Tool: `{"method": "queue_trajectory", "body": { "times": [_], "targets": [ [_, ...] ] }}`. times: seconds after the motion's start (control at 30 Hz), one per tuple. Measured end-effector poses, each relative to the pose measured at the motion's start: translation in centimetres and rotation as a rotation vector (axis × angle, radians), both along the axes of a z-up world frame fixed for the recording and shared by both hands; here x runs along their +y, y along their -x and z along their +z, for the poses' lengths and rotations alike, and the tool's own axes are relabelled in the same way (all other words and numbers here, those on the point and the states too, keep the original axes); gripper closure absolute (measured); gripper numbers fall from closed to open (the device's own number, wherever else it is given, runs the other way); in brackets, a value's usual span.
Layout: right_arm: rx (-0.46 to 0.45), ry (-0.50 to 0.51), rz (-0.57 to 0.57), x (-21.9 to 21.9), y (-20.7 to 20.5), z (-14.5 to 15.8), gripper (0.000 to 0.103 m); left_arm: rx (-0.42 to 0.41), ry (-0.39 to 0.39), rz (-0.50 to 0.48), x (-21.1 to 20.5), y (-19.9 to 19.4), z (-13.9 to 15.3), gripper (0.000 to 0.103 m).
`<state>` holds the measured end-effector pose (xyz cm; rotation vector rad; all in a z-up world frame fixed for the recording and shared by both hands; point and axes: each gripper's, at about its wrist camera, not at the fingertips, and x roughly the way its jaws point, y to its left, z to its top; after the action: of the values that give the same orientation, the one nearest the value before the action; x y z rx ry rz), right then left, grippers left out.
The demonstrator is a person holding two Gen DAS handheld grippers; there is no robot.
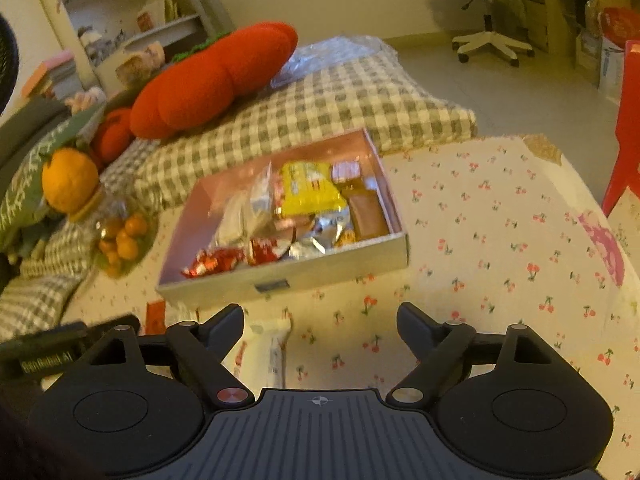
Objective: Organize snacks
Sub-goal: 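Withdraw both tools from the box toward the last two snacks, then grasp the red-and-white packet with the left tool while the right tool grasps the white wrapped cake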
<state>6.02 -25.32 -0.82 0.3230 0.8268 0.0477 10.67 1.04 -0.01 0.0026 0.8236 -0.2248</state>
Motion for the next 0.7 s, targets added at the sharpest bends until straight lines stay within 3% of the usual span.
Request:
{"method": "queue_trajectory", "body": {
  "times": [0.17,0.47,0.7],
  "targets": [
    [0.006,0.074,0.065,1.3,0.6,-0.5,0.017,-0.009,-0.066,-0.064,1.6,-1.2,-1.7,0.001],
    [-0.029,0.125,0.196,3.7,0.8,-1.2,0.014,-0.005,-0.104,-0.187,2.6,-3.7,-4.0,0.001],
    [-0.014,0.127,0.256,5.6,0.0,-2.6,0.014,-0.041,-0.212,-0.359,1.4,-4.9,-6.0,0.004]
  ]
}}
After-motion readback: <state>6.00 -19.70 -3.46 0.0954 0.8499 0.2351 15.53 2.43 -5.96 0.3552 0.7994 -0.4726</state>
